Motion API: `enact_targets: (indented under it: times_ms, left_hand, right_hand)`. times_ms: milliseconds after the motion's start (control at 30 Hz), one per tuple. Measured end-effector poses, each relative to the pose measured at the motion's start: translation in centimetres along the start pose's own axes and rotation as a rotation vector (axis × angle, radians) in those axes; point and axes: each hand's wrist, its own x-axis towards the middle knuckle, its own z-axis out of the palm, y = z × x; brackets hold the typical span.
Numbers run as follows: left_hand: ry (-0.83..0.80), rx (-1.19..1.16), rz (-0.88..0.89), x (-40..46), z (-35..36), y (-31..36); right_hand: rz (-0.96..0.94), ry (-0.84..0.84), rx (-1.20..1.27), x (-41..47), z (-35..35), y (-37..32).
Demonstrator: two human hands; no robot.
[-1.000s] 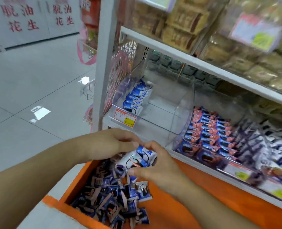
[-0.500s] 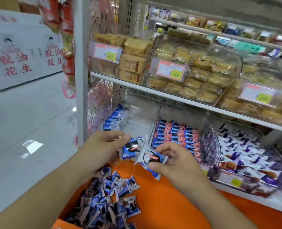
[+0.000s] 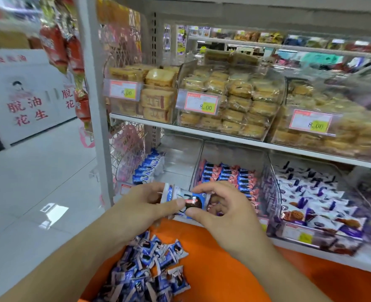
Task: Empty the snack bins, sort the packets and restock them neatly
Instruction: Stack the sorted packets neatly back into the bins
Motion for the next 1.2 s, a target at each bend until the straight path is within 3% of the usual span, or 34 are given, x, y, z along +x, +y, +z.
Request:
enact_targets:
  times_ms: [200, 333, 567, 833, 967, 1100, 1200]
  left_hand:
    - [0.049, -0.233, 0.012, -0.6, 0.3, -1.5]
    - [-0.004, -0.280, -0.011, -0.1, 0.2, -2.7]
    - [0.083, -0.272, -0.045, 1.9, -0.9, -3.8]
    - [0.104, -0.250, -0.112, 3.8, -1.2, -4.7]
    - [0.035, -0.409, -0.122, 4.0, -1.3, -4.7]
    - [-0.102, -0.040, 0.003, 3.2, -1.5, -4.2]
    - [-0.041, -0.053, -0.010, 3.5, -1.7, -4.6]
  right_hand:
    - [0.202, 0.003, 0.055, 0.4, 0.4, 0.3]
    - [0.227, -0.006, 0.266, 1.0, 0.3, 0.7]
    - [0.305, 0.050, 0.606, 2.6, -1.0, 0.9]
    - [0.132, -0.060, 0.171, 3.1, 0.4, 1.8]
    - [0.037, -0.037, 0.076, 3.3, 1.5, 2.0]
    - [0.022, -0.018, 0.039, 3.6, 2.6, 2.6]
    - [0.051, -0.040, 0.070, 3.8, 3.2, 2.7]
